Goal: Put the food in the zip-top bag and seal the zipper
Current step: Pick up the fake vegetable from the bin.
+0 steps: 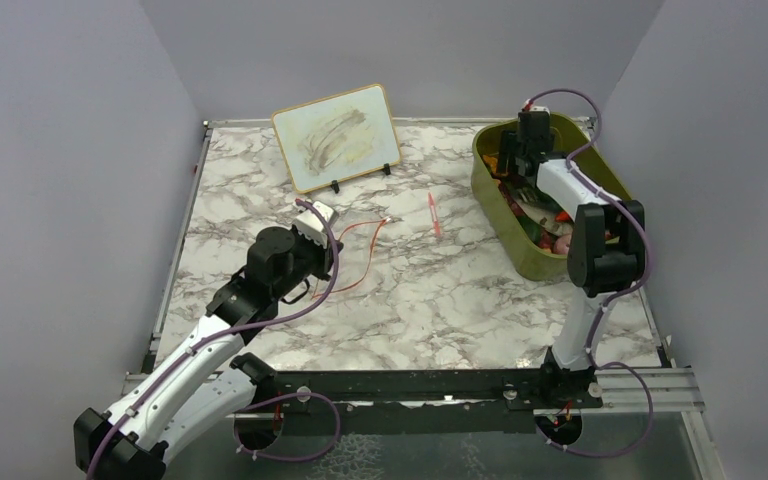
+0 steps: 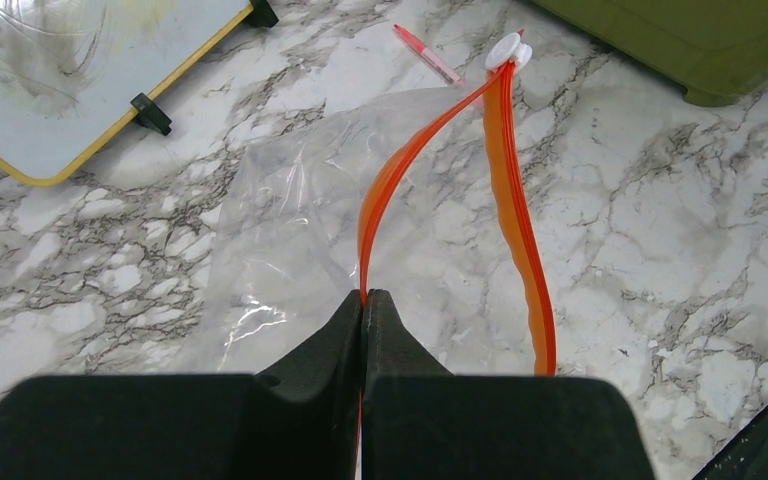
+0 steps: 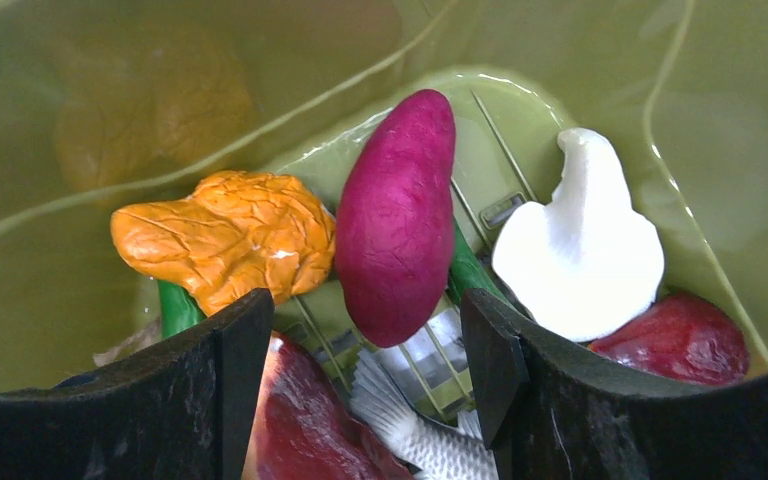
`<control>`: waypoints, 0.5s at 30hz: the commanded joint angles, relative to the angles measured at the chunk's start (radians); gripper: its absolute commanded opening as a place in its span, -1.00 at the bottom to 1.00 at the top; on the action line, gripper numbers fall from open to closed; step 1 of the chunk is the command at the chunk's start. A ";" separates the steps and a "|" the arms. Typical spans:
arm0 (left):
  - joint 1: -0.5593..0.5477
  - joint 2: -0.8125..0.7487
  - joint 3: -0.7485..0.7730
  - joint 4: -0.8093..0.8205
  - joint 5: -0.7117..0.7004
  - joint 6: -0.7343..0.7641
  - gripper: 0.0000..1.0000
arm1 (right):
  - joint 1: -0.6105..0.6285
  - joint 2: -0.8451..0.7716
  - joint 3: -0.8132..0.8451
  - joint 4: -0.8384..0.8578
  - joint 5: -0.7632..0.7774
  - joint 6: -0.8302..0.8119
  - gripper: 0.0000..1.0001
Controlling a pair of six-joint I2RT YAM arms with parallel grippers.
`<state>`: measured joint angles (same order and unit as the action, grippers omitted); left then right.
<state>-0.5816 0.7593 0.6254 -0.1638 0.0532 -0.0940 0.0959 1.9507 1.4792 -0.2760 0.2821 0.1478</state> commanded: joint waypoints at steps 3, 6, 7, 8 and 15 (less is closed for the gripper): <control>0.003 -0.016 -0.013 0.028 0.021 0.013 -1.00 | -0.013 0.036 0.026 0.050 -0.016 0.007 0.40; 0.003 -0.015 -0.012 0.029 0.027 0.013 -1.00 | -0.015 0.048 0.028 0.052 -0.007 0.007 0.40; 0.003 -0.015 -0.012 0.028 0.027 0.013 -1.00 | -0.015 0.053 0.030 0.051 -0.008 0.006 0.41; 0.003 -0.016 -0.012 0.028 0.027 0.013 -1.00 | -0.016 0.057 0.033 0.051 -0.009 0.005 0.41; 0.003 -0.023 -0.013 0.027 0.016 0.014 -1.00 | -0.018 0.092 0.051 0.039 -0.002 0.005 0.42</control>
<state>-0.5816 0.7536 0.6254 -0.1638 0.0566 -0.0940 0.0849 2.0178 1.4906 -0.2607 0.2752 0.1486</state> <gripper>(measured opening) 0.015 0.708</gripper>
